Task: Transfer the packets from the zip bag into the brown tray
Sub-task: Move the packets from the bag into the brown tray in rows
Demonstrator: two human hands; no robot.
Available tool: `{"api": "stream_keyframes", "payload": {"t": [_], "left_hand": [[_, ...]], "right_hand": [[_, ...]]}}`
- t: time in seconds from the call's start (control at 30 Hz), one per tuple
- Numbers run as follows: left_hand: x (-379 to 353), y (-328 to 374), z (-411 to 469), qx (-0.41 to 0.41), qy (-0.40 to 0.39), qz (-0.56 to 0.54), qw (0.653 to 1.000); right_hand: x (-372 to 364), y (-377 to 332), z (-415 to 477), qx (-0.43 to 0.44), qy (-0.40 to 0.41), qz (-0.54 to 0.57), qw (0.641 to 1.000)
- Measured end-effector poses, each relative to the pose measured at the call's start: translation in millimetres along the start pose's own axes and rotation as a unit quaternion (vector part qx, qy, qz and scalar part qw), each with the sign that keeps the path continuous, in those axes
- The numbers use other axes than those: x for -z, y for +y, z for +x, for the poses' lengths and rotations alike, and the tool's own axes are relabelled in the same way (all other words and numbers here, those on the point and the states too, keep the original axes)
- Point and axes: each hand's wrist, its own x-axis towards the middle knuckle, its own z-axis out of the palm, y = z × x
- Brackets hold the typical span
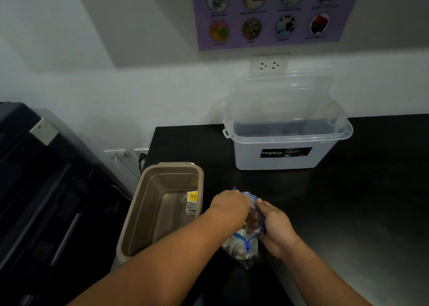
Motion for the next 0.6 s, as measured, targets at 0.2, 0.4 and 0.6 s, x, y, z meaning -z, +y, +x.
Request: {"api": "stream_keyframes", "payload": {"t": [0.2,0.4,0.6], "left_hand": [[9.7,-5.8,-3.1,-0.009,-0.013,0.029,0.999],[18.5,-14.4,-11.6,-0.056,0.006,0.062,0.996],[14.6,-19.7,-16.6,-0.086,0.034,0.067,0.993]], "right_hand": [[1.0,-0.4,1.4,0.002,0.003,0.002,1.000],[2.4,0.5,3.5,0.003,0.000,0.006,1.000],[5.0,0.1,4.5,0.005,-0.008,-0.008,1.000]]}}
